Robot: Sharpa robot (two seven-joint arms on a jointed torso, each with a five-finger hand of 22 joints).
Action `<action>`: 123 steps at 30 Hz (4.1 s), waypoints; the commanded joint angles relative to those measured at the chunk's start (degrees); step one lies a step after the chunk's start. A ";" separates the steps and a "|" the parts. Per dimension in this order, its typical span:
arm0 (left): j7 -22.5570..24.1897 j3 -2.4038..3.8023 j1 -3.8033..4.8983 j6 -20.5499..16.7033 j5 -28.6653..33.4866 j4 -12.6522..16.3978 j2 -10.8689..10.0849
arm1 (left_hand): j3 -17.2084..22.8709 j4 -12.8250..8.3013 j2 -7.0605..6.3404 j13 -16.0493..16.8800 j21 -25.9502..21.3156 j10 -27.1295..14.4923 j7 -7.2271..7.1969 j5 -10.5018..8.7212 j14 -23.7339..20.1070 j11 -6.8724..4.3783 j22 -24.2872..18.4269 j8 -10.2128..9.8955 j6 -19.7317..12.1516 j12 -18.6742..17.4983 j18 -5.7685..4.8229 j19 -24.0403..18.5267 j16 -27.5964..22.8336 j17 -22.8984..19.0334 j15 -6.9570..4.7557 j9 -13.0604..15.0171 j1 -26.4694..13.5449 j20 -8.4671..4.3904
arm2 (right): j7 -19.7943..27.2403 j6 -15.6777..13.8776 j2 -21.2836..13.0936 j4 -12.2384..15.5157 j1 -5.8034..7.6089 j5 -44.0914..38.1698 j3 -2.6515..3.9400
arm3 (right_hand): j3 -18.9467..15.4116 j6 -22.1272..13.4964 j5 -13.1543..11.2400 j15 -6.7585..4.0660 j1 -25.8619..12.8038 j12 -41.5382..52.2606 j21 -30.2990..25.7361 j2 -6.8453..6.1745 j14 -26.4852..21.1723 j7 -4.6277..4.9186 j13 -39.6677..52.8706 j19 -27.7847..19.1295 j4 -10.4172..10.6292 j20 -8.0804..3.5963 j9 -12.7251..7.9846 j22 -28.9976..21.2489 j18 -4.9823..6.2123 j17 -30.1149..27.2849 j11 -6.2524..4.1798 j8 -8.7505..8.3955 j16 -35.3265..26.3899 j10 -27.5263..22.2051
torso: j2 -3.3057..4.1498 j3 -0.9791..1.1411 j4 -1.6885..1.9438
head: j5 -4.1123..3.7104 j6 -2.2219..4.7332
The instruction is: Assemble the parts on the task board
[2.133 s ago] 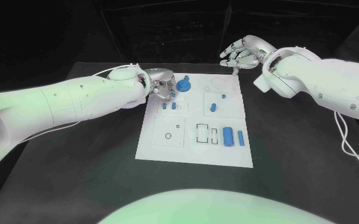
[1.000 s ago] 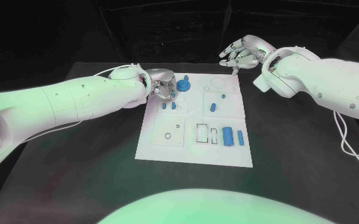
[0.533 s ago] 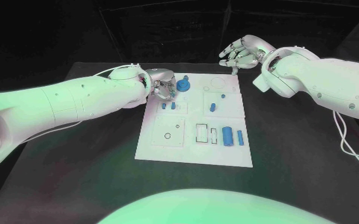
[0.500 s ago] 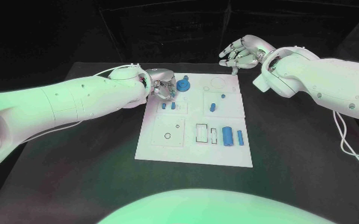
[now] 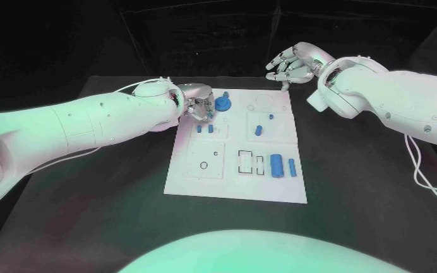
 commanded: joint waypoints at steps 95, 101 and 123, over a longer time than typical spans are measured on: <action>1.77 0.05 0.00 -0.32 1.55 0.51 -1.74 | -0.72 -0.56 0.42 0.32 0.88 1.71 -0.11 -0.12 0.38 -0.37 0.75 0.15 0.18 0.75 0.09 0.40 0.21 0.01 -0.27 0.01 1.04 -0.16 | 0.55 0.10 0.13 -0.12 0.09 0.20 0.04 | -0.12 -0.52 0.17 -0.12 -0.05 0.23 -0.27 0.50 -0.14 0.04 -0.10 0.56 0.12 0.02 -0.08 -0.02 0.16 -0.08 -0.07 0.25 0.33 -0.51 | 0.02 -0.02 0.00 | 0.32 -0.20; 1.92 0.05 0.01 -0.20 1.55 0.49 -1.69 | -1.02 -0.69 0.22 0.46 0.90 2.18 -0.16 -0.12 0.38 -0.49 0.80 -0.09 -0.25 1.02 0.09 0.42 0.12 -0.18 -0.36 -0.10 1.09 -0.22 | 0.56 0.12 0.16 -0.14 0.09 0.20 0.04 | -0.12 -0.52 0.17 -0.12 -0.05 0.23 -0.27 0.50 -0.14 0.04 -0.10 0.56 0.12 0.02 -0.08 -0.02 0.16 -0.08 -0.07 0.25 0.33 -0.51 | 0.00 0.00 0.03 | 0.27 -0.23; 2.30 0.04 0.01 -1.24 1.55 0.47 -1.63 | -2.19 -0.94 -0.22 1.08 0.74 2.59 -0.06 -0.10 0.50 -0.66 0.84 -0.85 -2.66 2.09 0.08 0.43 0.39 0.42 -0.57 -0.48 1.22 -0.49 | 0.36 0.47 0.24 -0.19 0.09 0.20 0.04 | -0.13 -0.58 0.18 -0.13 0.16 0.27 -0.32 0.49 -0.18 0.04 -0.15 0.55 0.05 0.02 -0.08 -0.03 0.17 -0.09 -0.08 0.26 0.32 -0.60 | 0.01 -0.02 0.03 | -0.09 -0.20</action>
